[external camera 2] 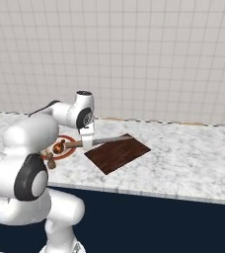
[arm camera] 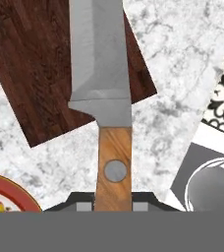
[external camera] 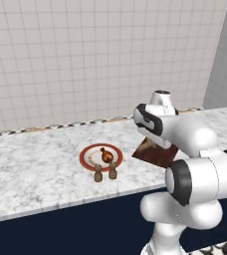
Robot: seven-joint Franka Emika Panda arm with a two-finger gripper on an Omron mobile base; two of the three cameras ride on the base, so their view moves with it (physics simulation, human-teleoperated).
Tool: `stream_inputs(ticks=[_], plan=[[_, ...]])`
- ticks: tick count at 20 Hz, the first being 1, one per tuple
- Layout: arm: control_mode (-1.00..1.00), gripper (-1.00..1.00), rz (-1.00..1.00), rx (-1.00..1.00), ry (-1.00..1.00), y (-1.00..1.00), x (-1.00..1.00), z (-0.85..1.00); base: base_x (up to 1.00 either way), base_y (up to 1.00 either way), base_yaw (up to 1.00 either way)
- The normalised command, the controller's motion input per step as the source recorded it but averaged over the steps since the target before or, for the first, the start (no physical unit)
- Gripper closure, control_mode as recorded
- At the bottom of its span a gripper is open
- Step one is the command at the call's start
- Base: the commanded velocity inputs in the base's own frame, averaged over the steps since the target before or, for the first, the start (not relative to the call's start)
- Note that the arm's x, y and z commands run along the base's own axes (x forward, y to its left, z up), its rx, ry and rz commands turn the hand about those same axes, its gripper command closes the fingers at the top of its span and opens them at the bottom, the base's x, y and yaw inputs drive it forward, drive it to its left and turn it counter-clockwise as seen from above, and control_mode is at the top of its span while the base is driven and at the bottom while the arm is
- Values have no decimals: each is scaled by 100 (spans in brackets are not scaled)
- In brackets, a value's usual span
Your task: Pick up the knife from the drawer and place it on the cutting board. Then place the meat from the plate to the cutting board.
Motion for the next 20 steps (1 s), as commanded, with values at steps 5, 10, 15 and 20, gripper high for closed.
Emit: stream_inputs(ticks=[5, 10, 15, 20], plan=[[-100, 100, 0, 0, 6, -35, 54, -52, 0, 0, 0], [-100, 100, 0, 0, 7, -14, 51, -64, 0, 0, 0], [-100, 100, 0, 0, 2, -19, 55, -51, 0, 0, 0], [-100, 100, 0, 0, 0, -1, 27, -32, 0, 0, 0]])
